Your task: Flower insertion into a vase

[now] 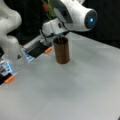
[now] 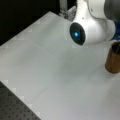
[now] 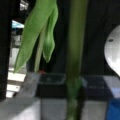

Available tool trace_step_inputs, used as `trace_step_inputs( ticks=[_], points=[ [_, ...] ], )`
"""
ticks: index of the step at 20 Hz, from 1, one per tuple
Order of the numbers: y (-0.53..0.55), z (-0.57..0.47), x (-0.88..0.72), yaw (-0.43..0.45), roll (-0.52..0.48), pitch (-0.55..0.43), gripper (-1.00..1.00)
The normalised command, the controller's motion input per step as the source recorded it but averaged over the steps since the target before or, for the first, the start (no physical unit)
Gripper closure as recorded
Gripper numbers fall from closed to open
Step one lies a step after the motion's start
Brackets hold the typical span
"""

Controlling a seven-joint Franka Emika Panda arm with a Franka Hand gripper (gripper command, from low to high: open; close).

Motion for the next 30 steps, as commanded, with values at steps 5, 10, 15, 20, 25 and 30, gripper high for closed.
trace_step_inputs(
  ticks=[5,10,15,20,25,30],
  points=[
    [-0.07,-0.21,0.1,0.061,-0.031,0.039,-1.0],
    [-0.05,-0.1,0.11,0.096,-0.051,0.018,-1.0],
    [-0.02,-0.03,0.15,0.108,-0.062,0.031,-1.0],
    [-0.01,0.04,0.2,0.092,-0.101,-0.006,-1.0],
    [-0.06,0.09,0.2,0.058,-0.139,-0.317,-1.0],
    [-0.19,0.14,0.09,0.062,-0.227,-0.592,-1.0]
  ],
)
